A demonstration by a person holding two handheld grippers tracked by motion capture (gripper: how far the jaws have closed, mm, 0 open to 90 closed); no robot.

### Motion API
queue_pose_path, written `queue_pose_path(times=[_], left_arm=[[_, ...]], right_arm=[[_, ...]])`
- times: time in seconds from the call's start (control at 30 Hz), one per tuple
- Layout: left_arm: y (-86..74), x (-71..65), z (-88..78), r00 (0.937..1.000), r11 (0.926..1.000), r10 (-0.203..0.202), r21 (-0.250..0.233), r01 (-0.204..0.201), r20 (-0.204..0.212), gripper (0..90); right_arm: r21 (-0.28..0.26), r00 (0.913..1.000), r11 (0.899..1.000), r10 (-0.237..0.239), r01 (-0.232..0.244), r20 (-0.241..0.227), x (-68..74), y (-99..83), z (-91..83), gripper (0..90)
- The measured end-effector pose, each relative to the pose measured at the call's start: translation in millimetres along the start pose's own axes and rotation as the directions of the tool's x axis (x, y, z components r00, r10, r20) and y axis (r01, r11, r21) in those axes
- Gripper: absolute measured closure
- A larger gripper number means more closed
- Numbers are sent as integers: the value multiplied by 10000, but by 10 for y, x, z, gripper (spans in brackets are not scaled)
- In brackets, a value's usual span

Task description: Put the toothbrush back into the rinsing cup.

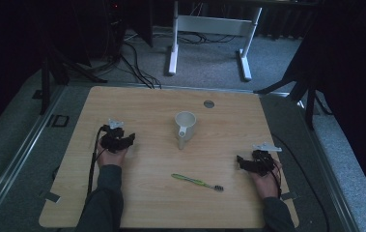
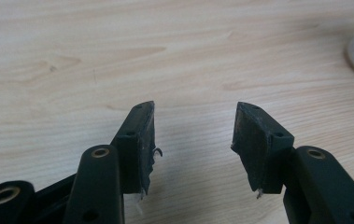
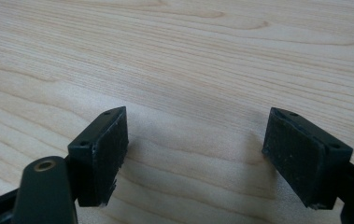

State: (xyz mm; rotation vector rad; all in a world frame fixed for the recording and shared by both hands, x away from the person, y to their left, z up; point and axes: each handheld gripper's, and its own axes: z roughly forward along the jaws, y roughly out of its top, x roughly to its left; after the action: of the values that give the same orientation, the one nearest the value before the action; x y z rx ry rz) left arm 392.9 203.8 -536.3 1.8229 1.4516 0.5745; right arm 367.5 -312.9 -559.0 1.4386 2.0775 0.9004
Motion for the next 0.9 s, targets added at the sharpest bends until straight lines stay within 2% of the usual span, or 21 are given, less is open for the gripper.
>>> queue_pose_path(times=[0.13,0.27,0.33,0.37,0.47,0.6,0.73,0.77,0.9], left_arm=[[40,17,-78,9996,9998,148,-163,-144,260,496],[74,24,-118,9979,9995,89,-298,-70,641,492],[74,24,-118,9979,9995,89,-298,-70,641,490],[106,3,-139,9961,9991,179,-404,-144,867,486],[141,-19,-161,9941,9985,303,-485,-253,1040,487],[182,-51,-187,9917,9973,393,-658,-314,1222,486],[201,-65,-201,9914,9970,443,-678,-361,1233,486],[231,-87,-219,9895,9967,457,-726,-360,1369,487],[270,-114,-243,9872,9956,571,-816,-453,1491,488]], right_arm=[[-3,10000,10000,-4,4,-3,0,0,0,218],[-2,10000,10000,-4,4,-3,0,0,0,217],[-2,10000,10000,-2,2,-3,0,0,0,217],[-1,10000,10000,-5,5,-5,0,0,0,217],[-2,10000,10000,-2,2,-2,0,0,0,217],[-3,10000,10000,-3,3,-4,0,0,0,217],[-2,10000,10000,2,-2,-2,0,0,0,217],[-5,10000,10000,-2,2,-2,0,0,1,217],[-2,10000,10000,0,0,-3,0,0,0,218]])
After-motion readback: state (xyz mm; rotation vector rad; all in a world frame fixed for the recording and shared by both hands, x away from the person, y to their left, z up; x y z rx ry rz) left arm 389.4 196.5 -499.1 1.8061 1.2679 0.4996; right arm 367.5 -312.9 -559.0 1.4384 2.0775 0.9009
